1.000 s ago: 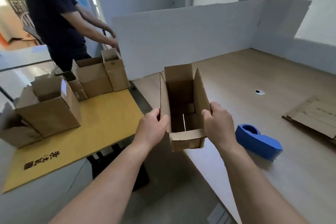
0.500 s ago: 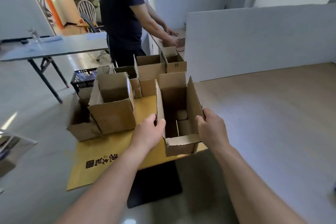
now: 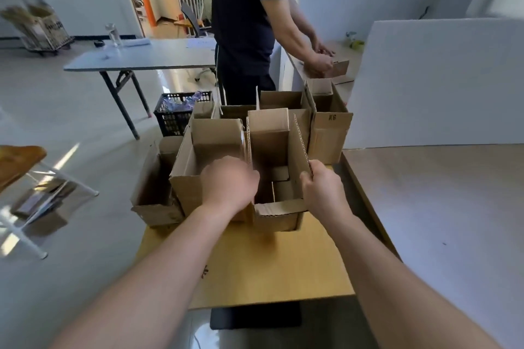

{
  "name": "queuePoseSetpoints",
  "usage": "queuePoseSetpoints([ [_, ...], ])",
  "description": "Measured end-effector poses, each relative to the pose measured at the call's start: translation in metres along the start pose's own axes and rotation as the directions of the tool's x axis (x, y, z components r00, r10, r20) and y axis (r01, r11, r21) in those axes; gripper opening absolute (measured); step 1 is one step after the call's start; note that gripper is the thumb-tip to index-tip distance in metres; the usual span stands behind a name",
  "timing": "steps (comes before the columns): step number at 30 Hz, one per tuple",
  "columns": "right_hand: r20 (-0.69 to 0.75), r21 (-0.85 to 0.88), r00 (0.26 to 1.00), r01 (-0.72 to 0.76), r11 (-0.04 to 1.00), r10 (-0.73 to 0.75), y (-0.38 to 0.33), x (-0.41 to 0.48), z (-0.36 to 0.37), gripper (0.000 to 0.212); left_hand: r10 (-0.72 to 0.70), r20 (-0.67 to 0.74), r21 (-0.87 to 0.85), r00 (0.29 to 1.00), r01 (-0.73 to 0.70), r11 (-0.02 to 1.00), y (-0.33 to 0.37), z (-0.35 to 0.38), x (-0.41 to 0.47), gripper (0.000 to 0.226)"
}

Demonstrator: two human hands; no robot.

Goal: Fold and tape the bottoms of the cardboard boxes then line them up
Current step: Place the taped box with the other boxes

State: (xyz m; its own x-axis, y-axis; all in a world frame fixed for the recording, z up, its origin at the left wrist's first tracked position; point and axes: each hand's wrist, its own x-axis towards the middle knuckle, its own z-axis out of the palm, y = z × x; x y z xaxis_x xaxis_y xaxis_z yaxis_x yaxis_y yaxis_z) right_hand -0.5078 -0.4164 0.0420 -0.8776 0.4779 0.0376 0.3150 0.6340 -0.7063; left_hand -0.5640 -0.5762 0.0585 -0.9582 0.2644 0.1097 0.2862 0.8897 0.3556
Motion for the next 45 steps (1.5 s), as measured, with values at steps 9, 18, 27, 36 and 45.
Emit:
queuePoseSetpoints([
  [9, 0.155, -0.009, 0.988, -0.020, 1.000, 0.021, 0.001, 0.054, 0.035, 0.024, -0.130, 0.073, -0.044, 0.989, 0.134, 0.990, -0.011, 0.017, 0.041, 0.038],
  [18, 0.223, -0.098, 0.975, 0.026, 0.995, -0.004, 0.008, 0.051, 0.032, 0.058, -0.093, 0.044, -0.044, 0.995, 0.095, 0.994, -0.008, 0.022, 0.039, 0.044],
  [27, 0.066, -0.191, 0.998, 0.025, 0.981, -0.012, 0.002, 0.004, -0.008, 0.038, 0.113, -0.171, -0.235, 0.979, -0.152, 0.960, 0.014, 0.015, 0.001, 0.039],
  [36, -0.123, -0.437, 0.989, -0.131, 0.890, 0.085, 0.056, -0.097, -0.062, 0.023, 0.457, 0.021, -0.134, 0.889, -0.450, 0.883, 0.070, 0.055, -0.057, 0.032],
  [45, -0.302, -0.431, 0.889, -0.449, 0.783, 0.343, 0.123, -0.191, -0.137, 0.033, 0.670, 0.120, -0.191, 0.733, -0.645, 0.740, 0.157, 0.085, -0.113, 0.037],
])
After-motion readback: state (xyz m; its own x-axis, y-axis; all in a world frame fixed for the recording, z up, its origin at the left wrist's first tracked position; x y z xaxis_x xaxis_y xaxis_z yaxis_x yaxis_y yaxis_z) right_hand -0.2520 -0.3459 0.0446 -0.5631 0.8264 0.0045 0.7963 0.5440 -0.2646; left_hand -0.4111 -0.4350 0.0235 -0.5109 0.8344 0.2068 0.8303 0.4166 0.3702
